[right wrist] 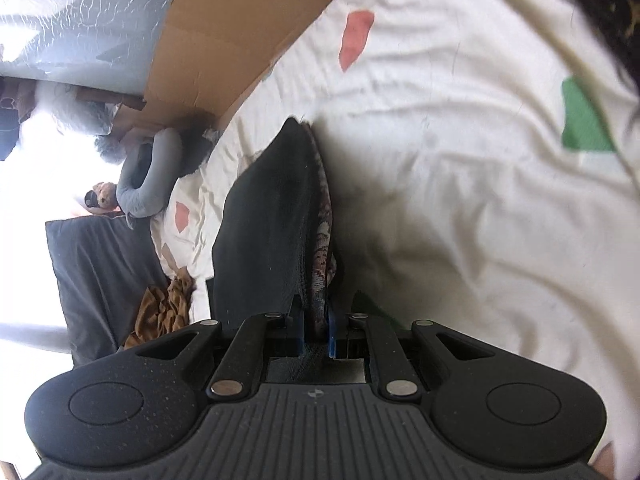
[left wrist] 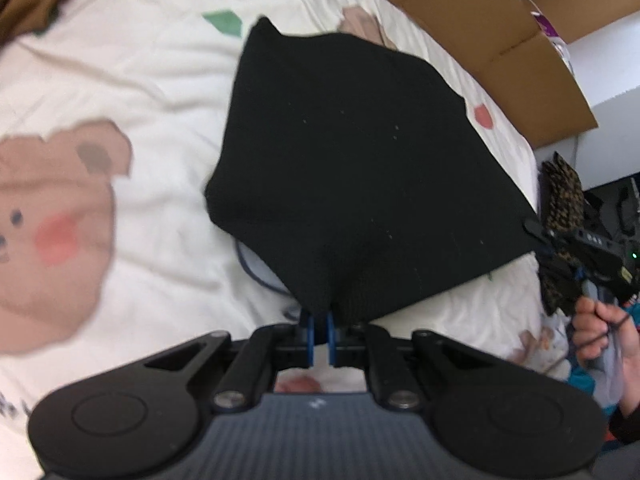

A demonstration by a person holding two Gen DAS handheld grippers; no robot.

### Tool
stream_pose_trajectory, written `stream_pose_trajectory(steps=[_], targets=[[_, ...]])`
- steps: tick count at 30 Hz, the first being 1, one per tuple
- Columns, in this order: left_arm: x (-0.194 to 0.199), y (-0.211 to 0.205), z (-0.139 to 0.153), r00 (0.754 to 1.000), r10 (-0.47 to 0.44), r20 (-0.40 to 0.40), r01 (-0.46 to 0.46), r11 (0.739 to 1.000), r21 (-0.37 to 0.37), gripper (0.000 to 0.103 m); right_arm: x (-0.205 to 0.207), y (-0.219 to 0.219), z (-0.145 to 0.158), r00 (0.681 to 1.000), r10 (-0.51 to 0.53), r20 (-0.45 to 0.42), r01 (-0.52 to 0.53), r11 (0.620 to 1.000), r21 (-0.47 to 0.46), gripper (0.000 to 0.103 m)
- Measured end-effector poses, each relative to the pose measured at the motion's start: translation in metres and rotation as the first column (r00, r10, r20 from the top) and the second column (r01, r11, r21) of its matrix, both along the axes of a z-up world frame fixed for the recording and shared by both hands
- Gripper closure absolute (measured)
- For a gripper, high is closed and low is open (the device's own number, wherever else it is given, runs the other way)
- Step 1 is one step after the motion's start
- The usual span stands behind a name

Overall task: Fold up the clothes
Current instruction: 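Grasp the folded black shorts' edge with the left gripper and lift them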

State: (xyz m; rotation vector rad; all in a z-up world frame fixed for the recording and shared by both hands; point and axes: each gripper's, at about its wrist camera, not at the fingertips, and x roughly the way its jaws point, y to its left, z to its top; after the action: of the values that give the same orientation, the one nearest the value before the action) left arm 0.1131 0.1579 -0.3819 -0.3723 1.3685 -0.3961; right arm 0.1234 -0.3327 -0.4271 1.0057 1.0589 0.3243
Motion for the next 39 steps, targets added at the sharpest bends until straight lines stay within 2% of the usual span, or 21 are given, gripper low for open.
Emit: stream_pose_trajectory(steps=[5, 9, 16, 22, 34, 39], targets=[[-0.013, -0.012, 0.005, 0.997, -0.079, -0.014, 0.080, 0.997, 0.000, 0.096, 0.005, -0.017, 0.009, 1.000, -0.019, 0.024, 0.020, 0.999, -0.037, 0.094], [-0.016, -0.027, 0.003, 0.989, -0.146, -0.030, 0.145, 0.989, -0.034, 0.097, 0.015, -0.024, 0.016, 0.999, -0.028, 0.042, 0.030, 0.998, -0.062, 0.094], [-0.029, -0.049, 0.013, 0.966, -0.256, 0.026, 0.257, 0.965, -0.055, 0.097, 0.031, -0.039, 0.030, 0.995, -0.038, 0.087, 0.047, 0.994, -0.103, 0.094], [-0.034, -0.056, 0.018, 0.949, -0.310, 0.051, 0.313, 0.946, -0.086, 0.097, 0.046, -0.041, 0.043, 0.992, -0.025, 0.124, 0.042, 0.990, -0.135, 0.094], [-0.012, -0.121, 0.009, 0.905, -0.424, 0.026, 0.423, 0.893, -0.150, 0.097, 0.077, -0.052, 0.059, 0.988, 0.003, 0.158, 0.033, 0.973, -0.227, 0.094], [-0.003, -0.135, 0.009, 0.897, -0.442, -0.005, 0.433, 0.880, -0.193, 0.098, 0.085, -0.055, 0.065, 0.986, 0.017, 0.167, 0.027, 0.966, -0.255, 0.094]])
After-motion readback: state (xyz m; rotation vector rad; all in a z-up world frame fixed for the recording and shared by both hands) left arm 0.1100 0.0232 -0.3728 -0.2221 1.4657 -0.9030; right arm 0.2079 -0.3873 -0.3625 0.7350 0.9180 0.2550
